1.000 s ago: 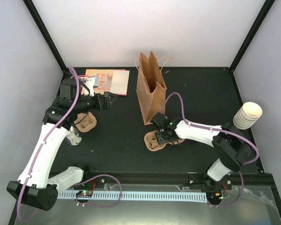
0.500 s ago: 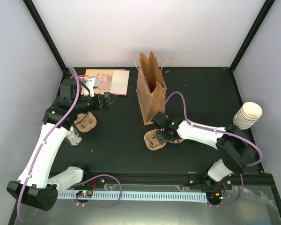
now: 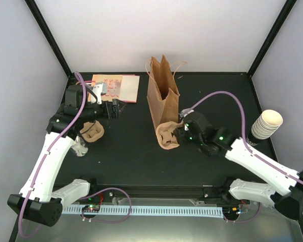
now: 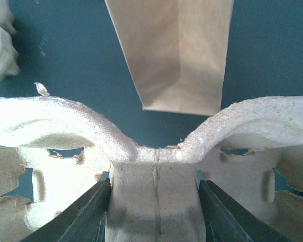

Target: Pack the takeout coffee

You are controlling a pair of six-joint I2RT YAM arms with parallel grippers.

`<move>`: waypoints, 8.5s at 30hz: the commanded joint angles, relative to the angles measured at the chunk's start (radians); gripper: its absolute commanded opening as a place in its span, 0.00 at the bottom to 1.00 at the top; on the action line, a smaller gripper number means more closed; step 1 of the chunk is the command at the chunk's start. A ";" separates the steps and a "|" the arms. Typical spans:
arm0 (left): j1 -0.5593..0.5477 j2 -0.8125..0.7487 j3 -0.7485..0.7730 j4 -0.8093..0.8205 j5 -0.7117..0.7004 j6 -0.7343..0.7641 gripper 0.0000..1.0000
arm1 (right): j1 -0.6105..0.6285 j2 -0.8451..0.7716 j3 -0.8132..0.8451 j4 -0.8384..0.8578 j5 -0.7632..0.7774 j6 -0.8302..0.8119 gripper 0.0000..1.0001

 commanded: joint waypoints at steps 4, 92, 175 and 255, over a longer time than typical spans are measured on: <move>-0.052 0.014 -0.009 0.050 0.020 -0.068 0.99 | 0.002 -0.140 0.071 -0.025 0.041 -0.022 0.49; -0.466 0.624 0.780 -0.438 -0.538 0.013 0.02 | 0.003 -0.466 0.189 -0.047 0.080 -0.134 0.46; -0.723 0.082 0.240 -0.145 -0.584 0.302 0.02 | 0.003 -0.289 -0.061 0.406 -0.609 0.015 0.40; -0.772 0.162 0.216 -0.050 -0.388 0.215 0.02 | 0.353 0.034 -0.024 0.236 0.308 -0.194 0.36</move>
